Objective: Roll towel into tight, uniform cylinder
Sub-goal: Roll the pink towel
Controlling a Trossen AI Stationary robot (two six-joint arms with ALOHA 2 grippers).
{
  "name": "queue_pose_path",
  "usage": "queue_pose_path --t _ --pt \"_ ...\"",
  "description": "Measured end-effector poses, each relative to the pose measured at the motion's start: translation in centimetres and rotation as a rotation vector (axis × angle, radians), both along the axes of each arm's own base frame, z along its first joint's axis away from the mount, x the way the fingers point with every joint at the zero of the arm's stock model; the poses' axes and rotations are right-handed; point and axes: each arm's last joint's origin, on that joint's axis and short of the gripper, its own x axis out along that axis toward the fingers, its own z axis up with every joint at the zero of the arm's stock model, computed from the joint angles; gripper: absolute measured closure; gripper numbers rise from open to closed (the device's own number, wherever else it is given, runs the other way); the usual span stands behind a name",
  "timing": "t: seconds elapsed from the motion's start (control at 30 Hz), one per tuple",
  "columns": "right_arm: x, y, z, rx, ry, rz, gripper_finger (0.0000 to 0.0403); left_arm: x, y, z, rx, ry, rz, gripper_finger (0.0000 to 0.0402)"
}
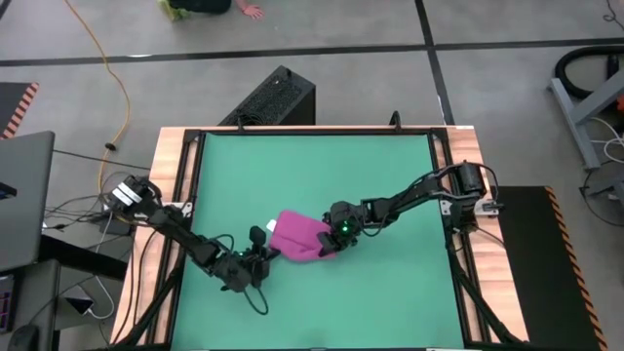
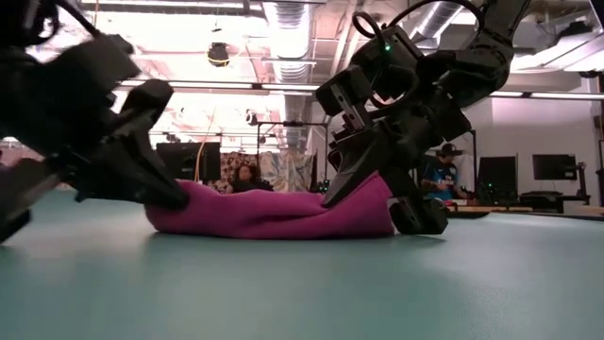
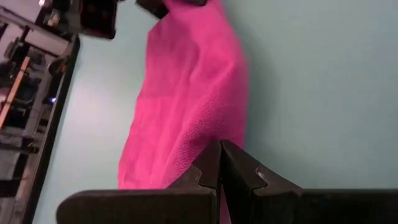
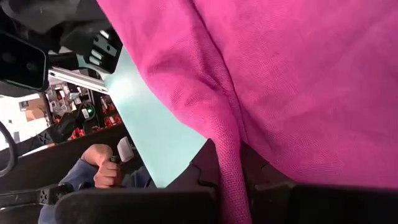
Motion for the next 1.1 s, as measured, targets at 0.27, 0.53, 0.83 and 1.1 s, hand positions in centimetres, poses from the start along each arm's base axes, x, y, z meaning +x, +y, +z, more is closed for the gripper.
queue_pose_path --t 0.27,0.53,0.83,1.1 --pt "0.0 0.0 0.0 -0.004 -0.008 0.007 0.0369 1.7 2.8 -0.1 -0.061 0.052 0.013 0.0402" --pt "-0.1 0.5 -0.1 -0.096 -0.059 0.077 0.0358 3.0 6.1 -0.4 -0.160 0.106 0.024 0.0402" --pt "-0.4 1.5 0.9 -0.281 -0.126 0.125 0.0331 3.8 9.2 -0.6 -0.322 0.137 0.059 0.0401" --pt "-2.9 2.9 4.2 -0.683 -0.101 0.209 0.0326 3.7 10.2 -0.8 -0.358 0.160 0.105 0.0401"
